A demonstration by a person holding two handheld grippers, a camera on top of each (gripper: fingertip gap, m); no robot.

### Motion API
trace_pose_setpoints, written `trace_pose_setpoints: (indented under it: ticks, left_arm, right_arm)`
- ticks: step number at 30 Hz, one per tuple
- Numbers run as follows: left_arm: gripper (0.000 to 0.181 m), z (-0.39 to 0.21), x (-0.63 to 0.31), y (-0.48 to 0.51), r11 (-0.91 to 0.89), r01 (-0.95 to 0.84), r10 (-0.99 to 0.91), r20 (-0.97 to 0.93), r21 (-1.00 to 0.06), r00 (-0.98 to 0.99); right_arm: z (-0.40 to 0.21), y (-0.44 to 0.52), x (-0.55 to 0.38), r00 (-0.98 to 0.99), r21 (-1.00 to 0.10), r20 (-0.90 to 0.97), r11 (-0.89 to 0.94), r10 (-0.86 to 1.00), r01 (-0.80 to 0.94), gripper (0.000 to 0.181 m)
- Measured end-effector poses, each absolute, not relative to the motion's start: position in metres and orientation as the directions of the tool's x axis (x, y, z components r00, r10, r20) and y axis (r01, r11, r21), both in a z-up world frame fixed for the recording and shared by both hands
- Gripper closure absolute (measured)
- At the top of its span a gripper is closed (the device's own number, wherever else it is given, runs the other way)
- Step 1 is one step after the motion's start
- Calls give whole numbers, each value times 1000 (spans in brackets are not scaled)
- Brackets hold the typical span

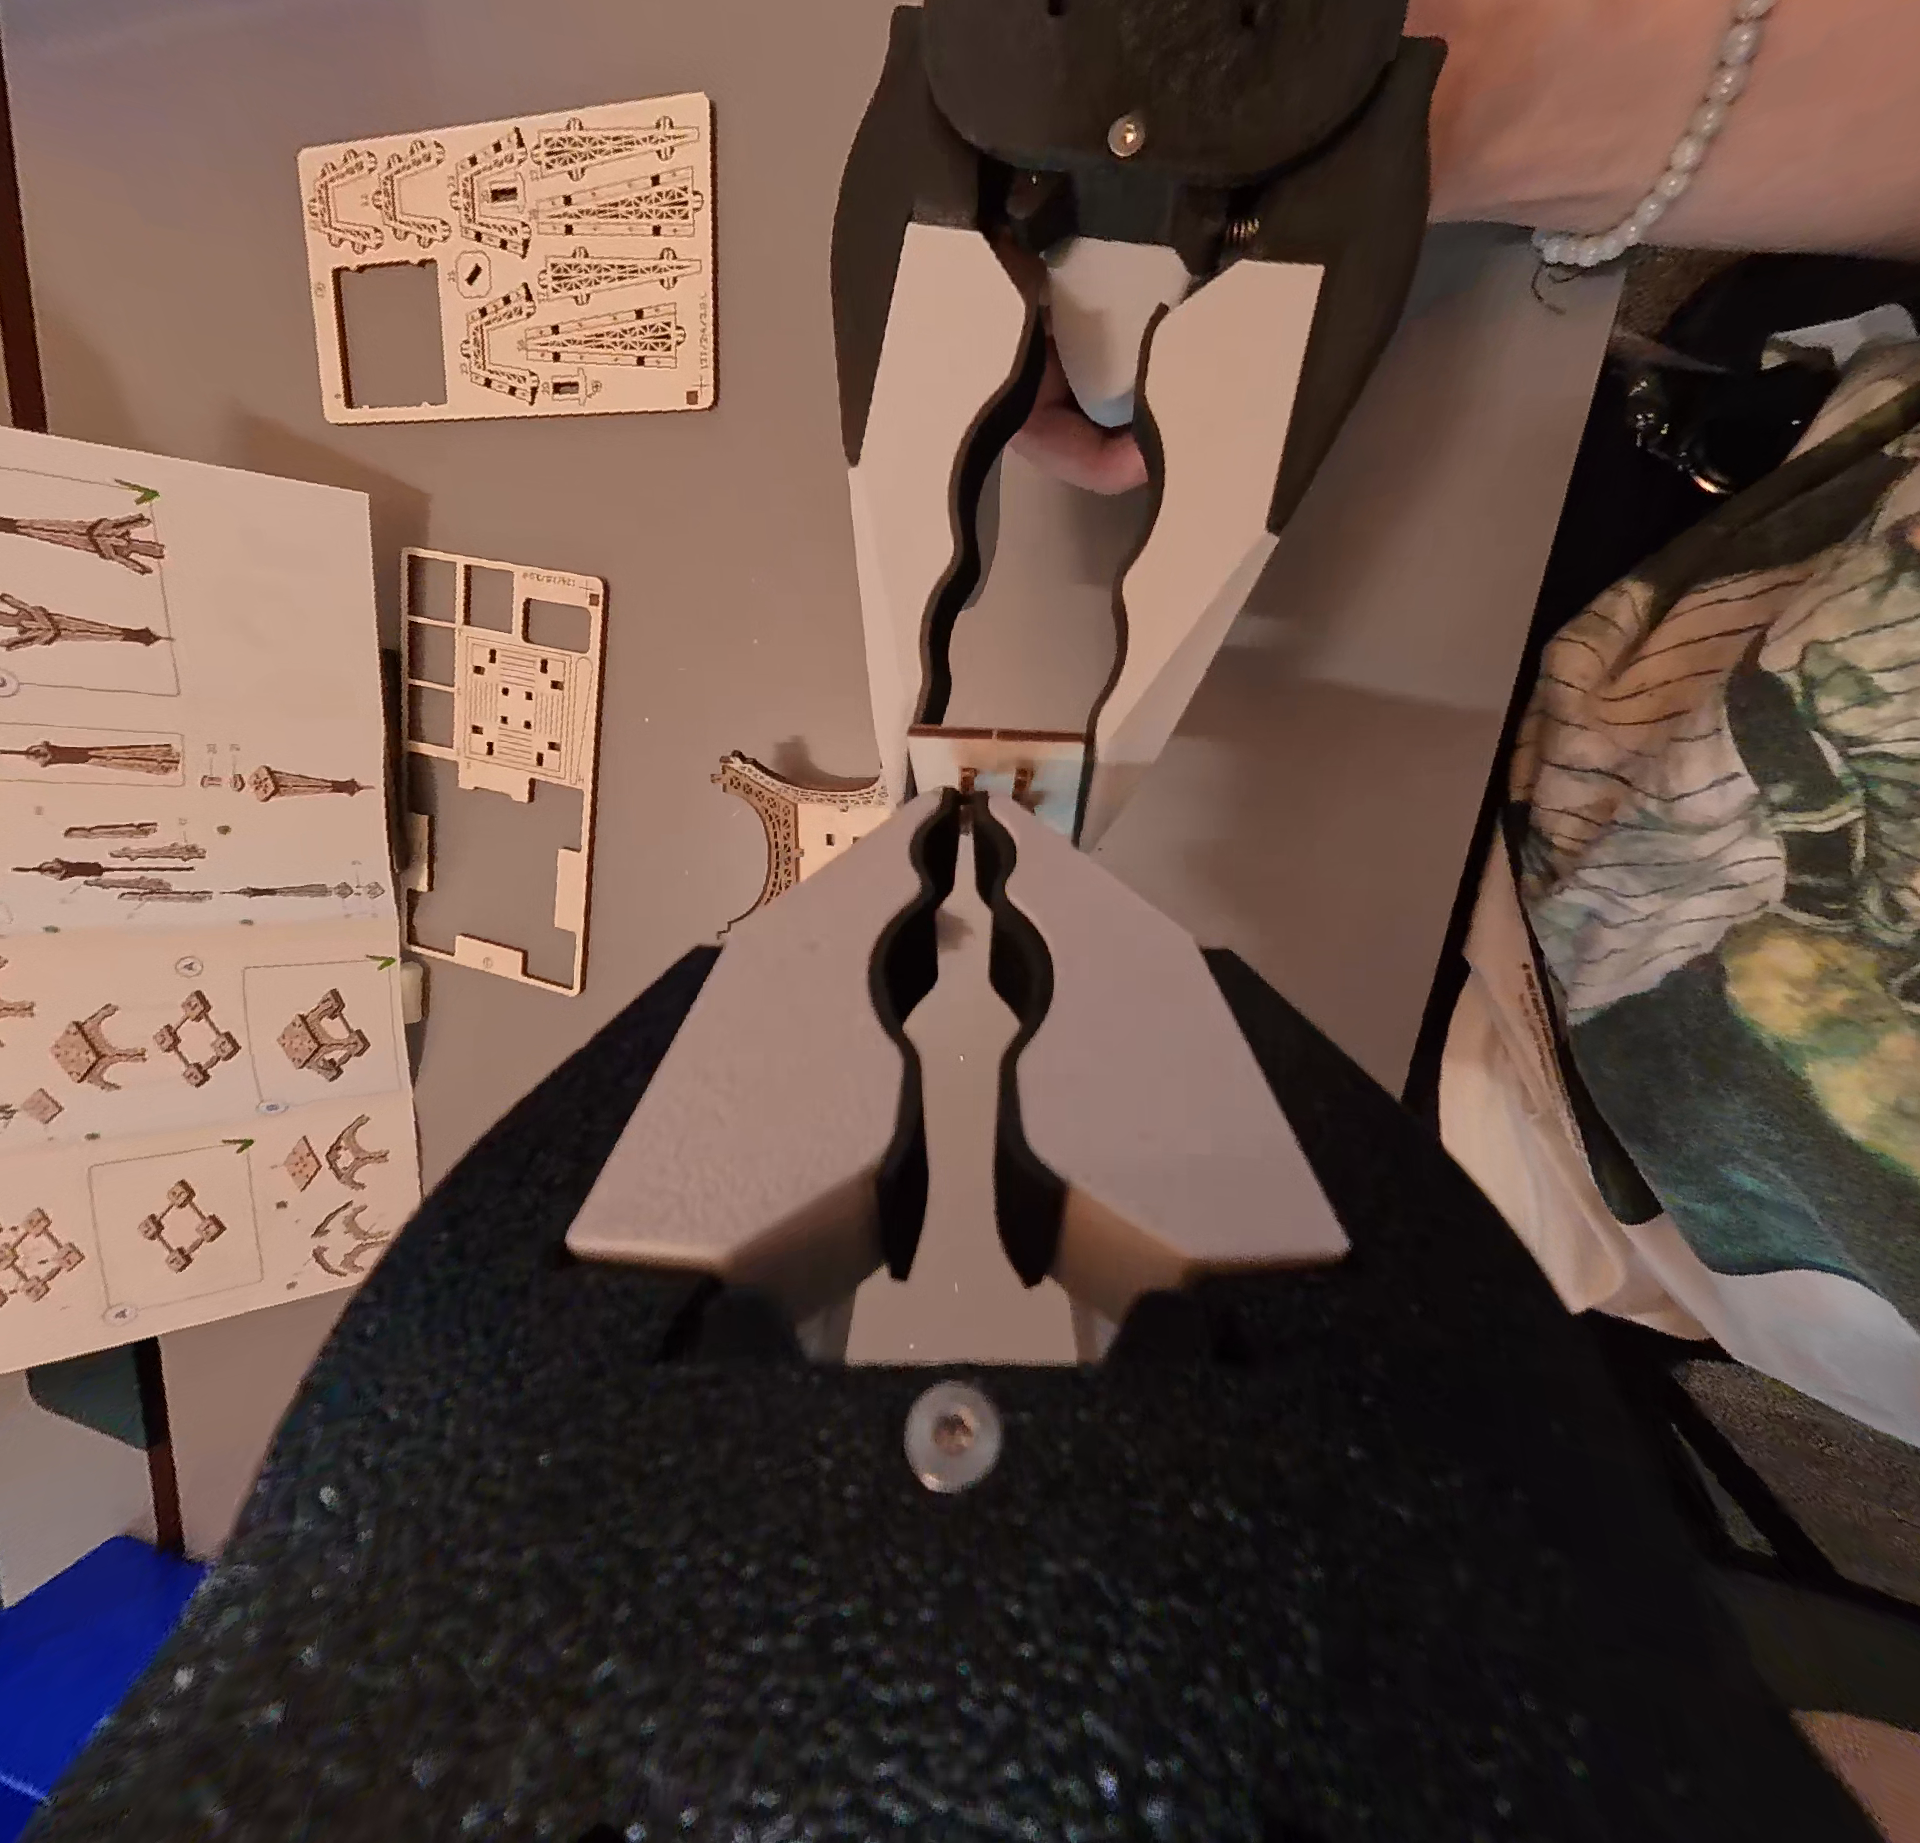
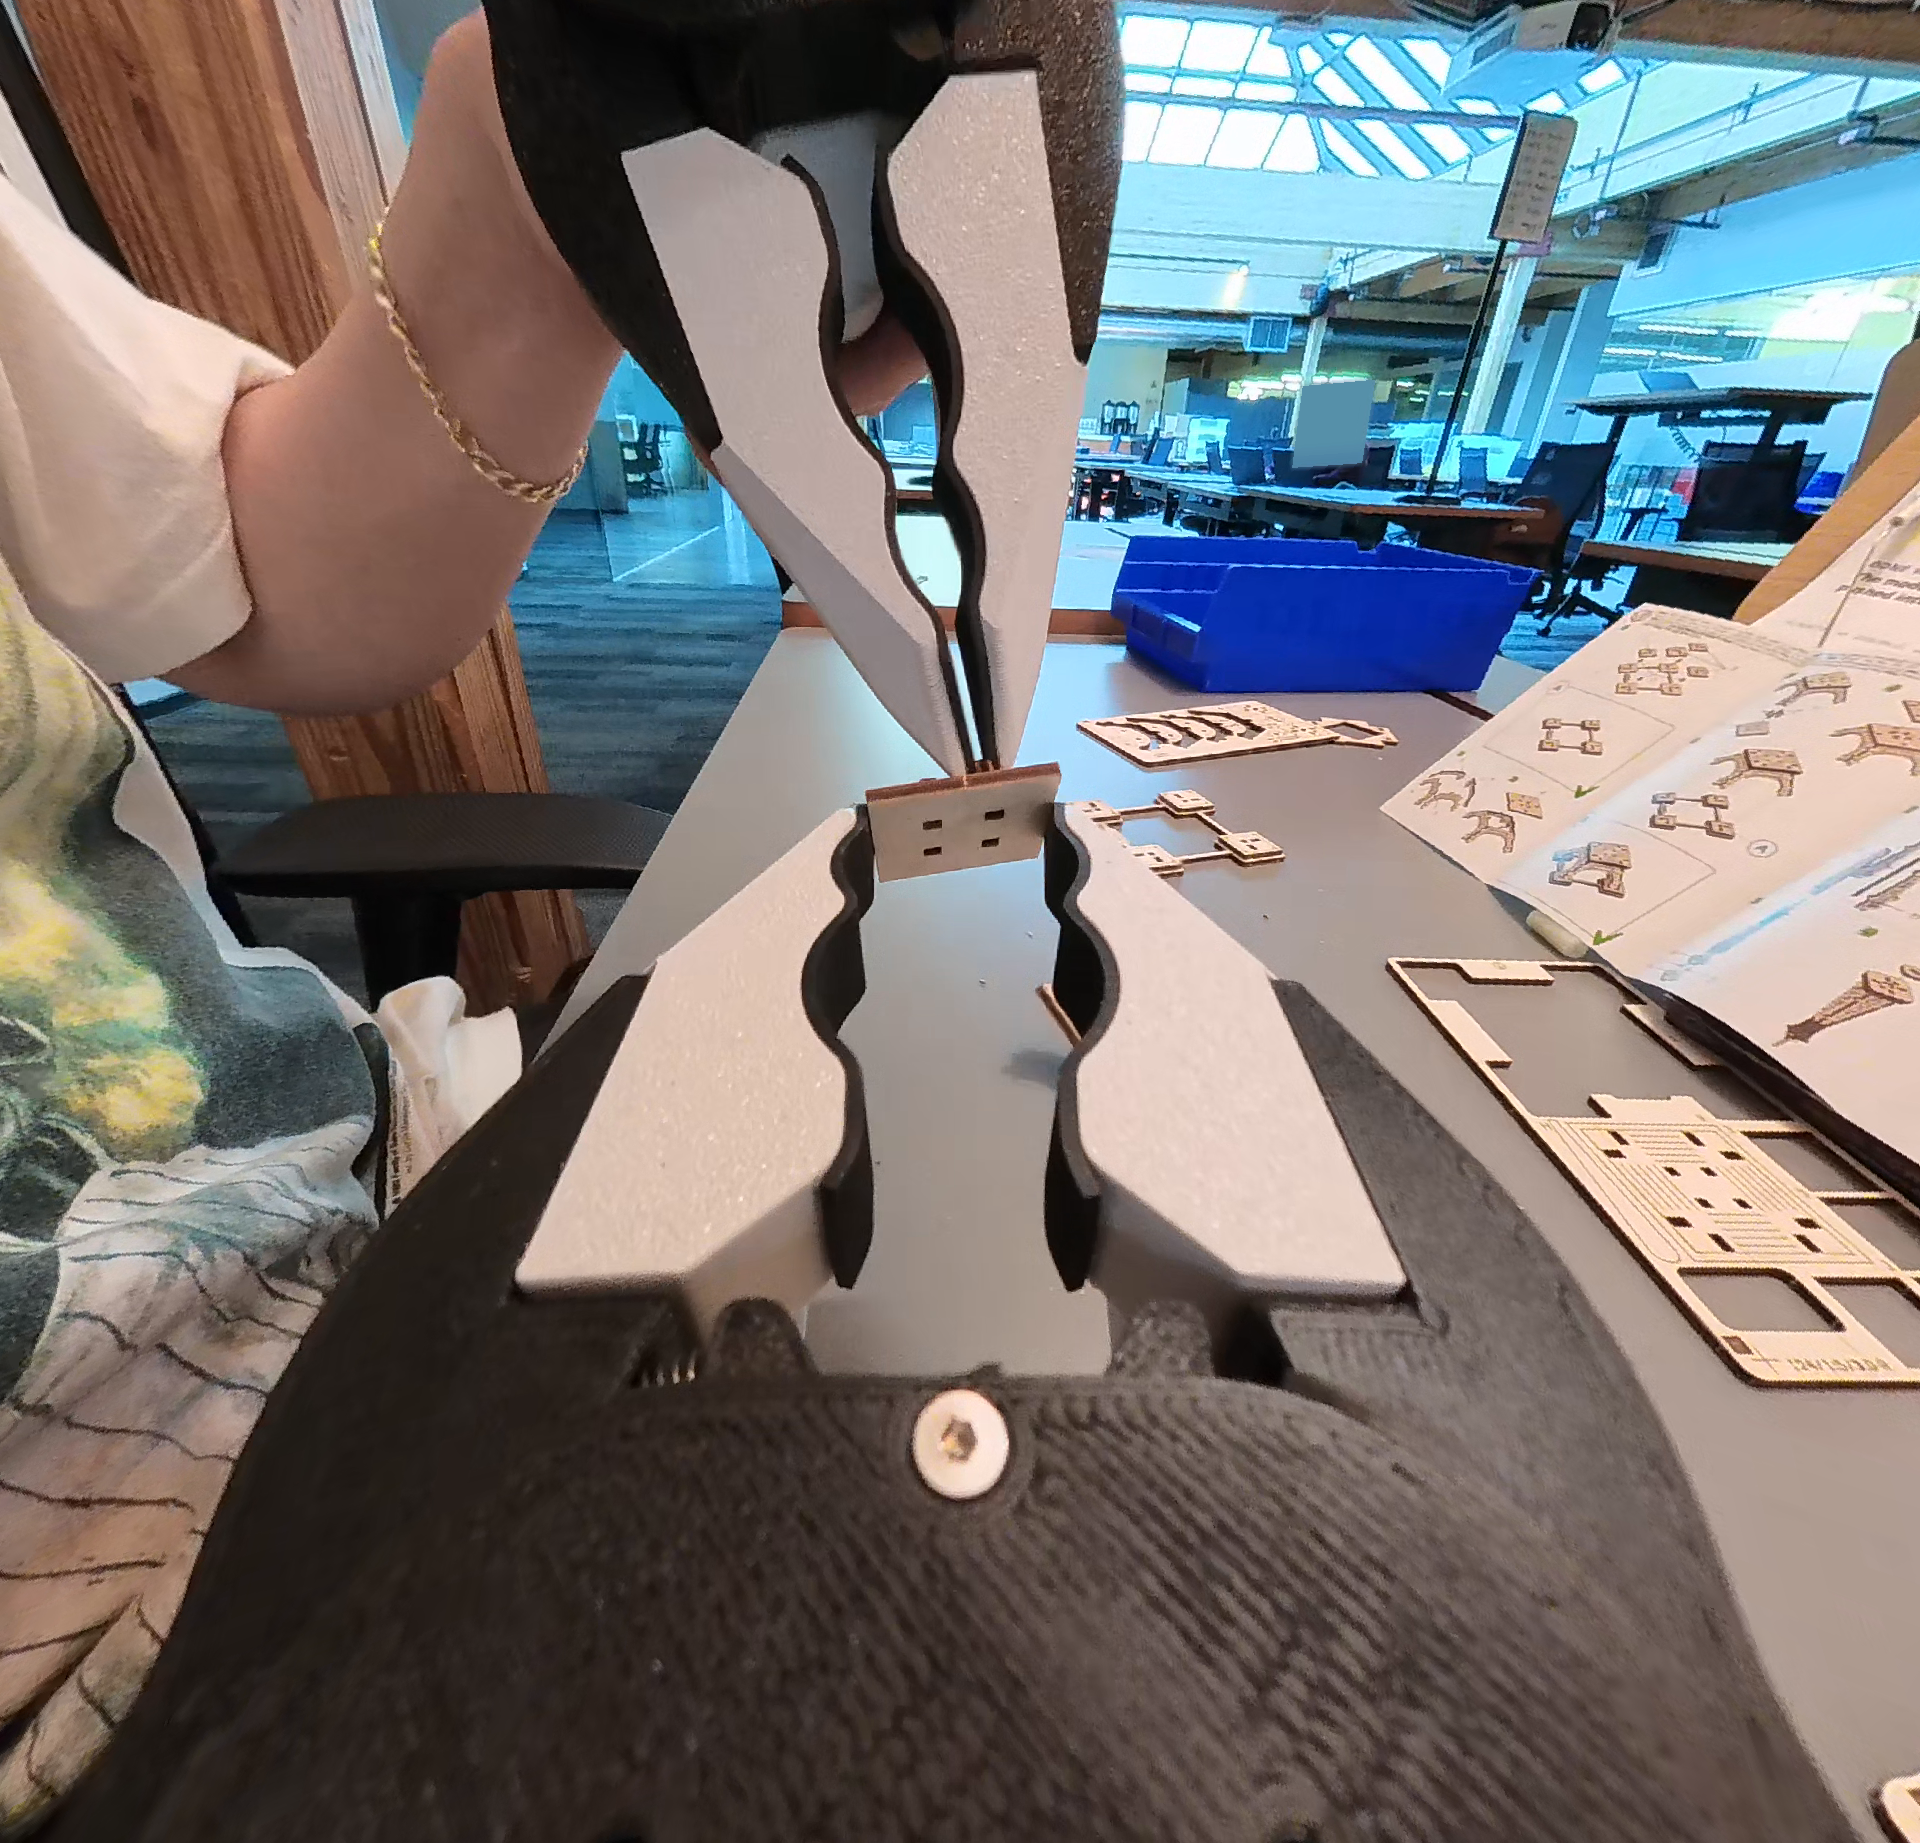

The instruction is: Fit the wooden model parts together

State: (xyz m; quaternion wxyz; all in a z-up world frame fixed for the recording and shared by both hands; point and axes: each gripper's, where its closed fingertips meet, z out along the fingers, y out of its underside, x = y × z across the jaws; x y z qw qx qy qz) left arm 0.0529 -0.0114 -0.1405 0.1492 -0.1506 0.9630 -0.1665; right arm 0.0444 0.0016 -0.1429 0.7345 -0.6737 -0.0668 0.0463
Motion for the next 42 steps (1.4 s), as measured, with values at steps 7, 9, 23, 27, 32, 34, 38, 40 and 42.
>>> trace_pose_setpoints:
  ticks: [7, 9, 23, 27, 32, 34, 38, 40, 42]
  left_arm:
    - [181, -145, 52, -13, 879, -258, -336, -134, -401, -932]
    - [181, -145, 52, -13, 878, -262, -338, -129, -401, -932]
    - [181, -145, 54, -15, 814, -321, -402, -71, -485, -913]
    - [181, -146, 56, -14, 839, -243, -352, -146, -486, -924]
    - [181, -144, 59, -16, 857, -211, -342, -213, -471, -915]
    - [181, -145, 60, -16, 820, -279, -397, -146, -501, -906]
    - [181, -143, 61, -18, 721, -399, -480, 8, -566, -877]
    - [181, -145, 61, -17, 744, -354, -443, -22, -567, -896]
    - [181, -145, 59, -16, 797, -270, -387, -114, -540, -915]
  right_arm:
    - [-147, 1, 43, 985, -998, 50, 54, 166, 42, 151]
    - [-148, 1, 44, 985, -998, 44, 50, 169, 36, 151]
    - [-148, 1, 46, 986, -998, 37, 46, 161, 29, 151]
    - [-148, 1, 48, 988, -999, 28, 42, 150, 22, 151]
    - [-147, 0, 50, 990, -999, 14, 54, 142, 6, 151]
    - [-147, 1, 51, 991, -999, 13, 49, 133, 7, 151]
    - [-146, -1, 51, 990, -998, 13, 60, 140, 5, 151]
    - [-147, 0, 50, 990, -999, 15, 50, 141, 8, 151]
    - [-148, 0, 48, 989, -999, 21, 46, 149, 14, 151]
